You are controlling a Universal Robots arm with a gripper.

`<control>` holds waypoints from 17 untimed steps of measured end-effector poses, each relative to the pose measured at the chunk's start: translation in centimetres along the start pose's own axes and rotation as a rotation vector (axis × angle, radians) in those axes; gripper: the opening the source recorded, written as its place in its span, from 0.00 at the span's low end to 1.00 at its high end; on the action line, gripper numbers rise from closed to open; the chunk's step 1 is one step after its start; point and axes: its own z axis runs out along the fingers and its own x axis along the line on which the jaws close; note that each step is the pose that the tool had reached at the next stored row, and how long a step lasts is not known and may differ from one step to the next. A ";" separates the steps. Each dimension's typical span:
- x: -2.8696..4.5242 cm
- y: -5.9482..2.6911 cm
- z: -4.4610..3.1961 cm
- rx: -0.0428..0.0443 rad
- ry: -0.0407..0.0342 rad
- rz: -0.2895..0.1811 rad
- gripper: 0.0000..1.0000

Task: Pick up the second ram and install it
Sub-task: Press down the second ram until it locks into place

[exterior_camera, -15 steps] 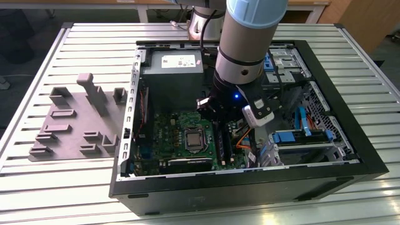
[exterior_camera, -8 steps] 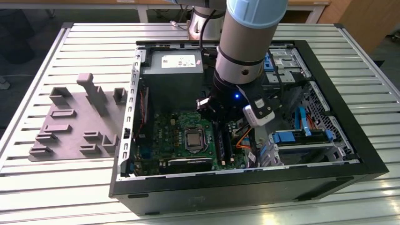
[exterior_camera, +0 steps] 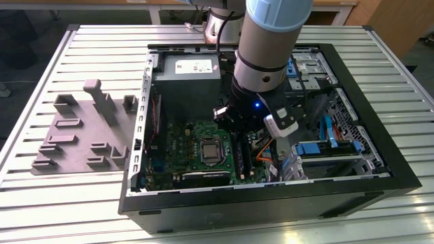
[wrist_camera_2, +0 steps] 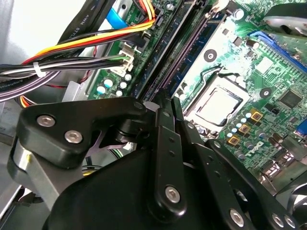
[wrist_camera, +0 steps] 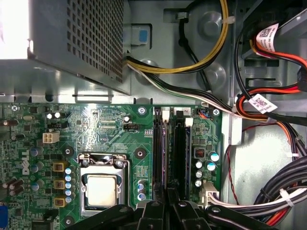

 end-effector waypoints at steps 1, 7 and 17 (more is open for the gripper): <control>0.00 -0.05 0.00 0.0002 0.0000 0.000 0.14; 0.00 -0.15 0.02 0.0005 0.0002 0.000 0.14; -0.02 -0.16 -0.02 0.0004 0.0020 0.000 0.14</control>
